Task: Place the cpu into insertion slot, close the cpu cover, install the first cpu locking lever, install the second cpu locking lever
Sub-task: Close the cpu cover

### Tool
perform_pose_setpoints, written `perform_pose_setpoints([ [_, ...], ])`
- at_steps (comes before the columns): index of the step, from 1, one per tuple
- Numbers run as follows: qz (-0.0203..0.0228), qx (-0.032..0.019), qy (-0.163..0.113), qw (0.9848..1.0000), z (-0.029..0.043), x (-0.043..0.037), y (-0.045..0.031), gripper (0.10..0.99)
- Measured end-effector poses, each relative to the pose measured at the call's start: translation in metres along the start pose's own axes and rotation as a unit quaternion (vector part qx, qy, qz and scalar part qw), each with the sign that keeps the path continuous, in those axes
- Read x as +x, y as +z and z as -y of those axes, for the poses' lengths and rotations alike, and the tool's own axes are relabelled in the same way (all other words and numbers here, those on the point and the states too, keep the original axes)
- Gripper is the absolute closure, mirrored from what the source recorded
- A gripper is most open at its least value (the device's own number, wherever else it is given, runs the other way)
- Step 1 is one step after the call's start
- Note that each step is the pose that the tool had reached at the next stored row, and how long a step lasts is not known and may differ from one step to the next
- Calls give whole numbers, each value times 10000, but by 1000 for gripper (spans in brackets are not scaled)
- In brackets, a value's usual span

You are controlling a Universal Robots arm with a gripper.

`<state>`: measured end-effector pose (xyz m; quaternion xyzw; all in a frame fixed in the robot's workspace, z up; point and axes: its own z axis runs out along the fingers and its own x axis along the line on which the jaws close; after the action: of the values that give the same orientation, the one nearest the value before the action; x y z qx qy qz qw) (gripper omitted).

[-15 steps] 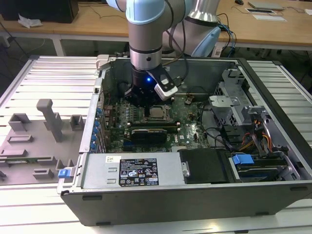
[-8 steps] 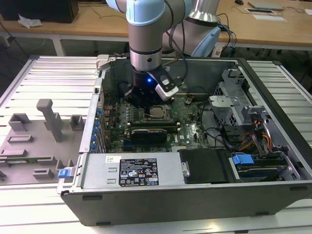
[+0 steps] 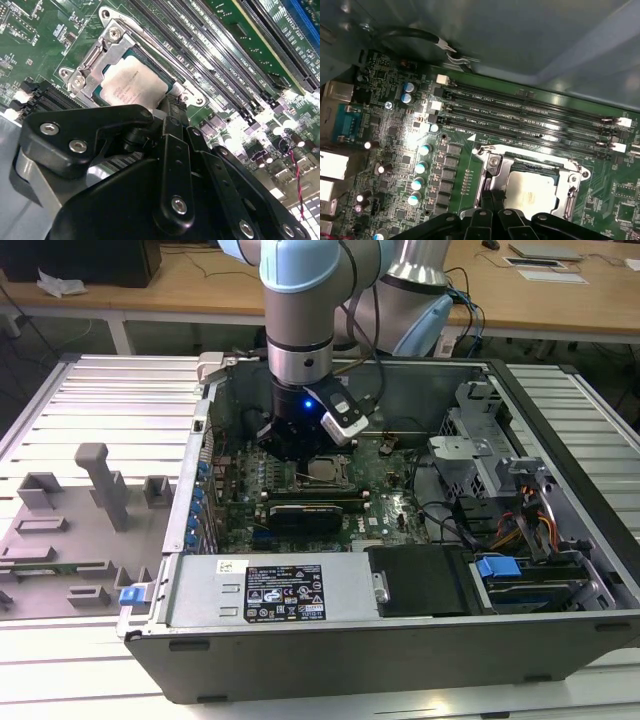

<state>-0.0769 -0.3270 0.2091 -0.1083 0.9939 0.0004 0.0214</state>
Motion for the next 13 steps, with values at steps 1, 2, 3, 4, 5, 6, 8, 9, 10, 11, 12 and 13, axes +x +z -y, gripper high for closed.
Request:
perform_pose_setpoints([
  [1,3,-13,-7,10000,0,-1,-16,980],
  [2,12,-46,-9,10000,0,-1,-18,980],
  [3,28,-116,-4,9999,0,-1,-18,980],
  [4,38,-161,-2,9999,0,-1,-18,980],
  [5,46,-197,-1,9998,0,-1,-16,980],
  [6,53,-224,2,9997,0,0,-8,980],
  [8,52,-223,25,9997,0,0,2,980],
  [9,53,-219,101,9997,1,0,8,980],
  [10,55,-221,147,9996,1,1,11,980],
  [11,58,-231,171,9996,0,1,15,980],
  [12,62,-241,189,9995,-1,1,19,980],
  [13,63,-245,200,9995,0,1,21,980],
])
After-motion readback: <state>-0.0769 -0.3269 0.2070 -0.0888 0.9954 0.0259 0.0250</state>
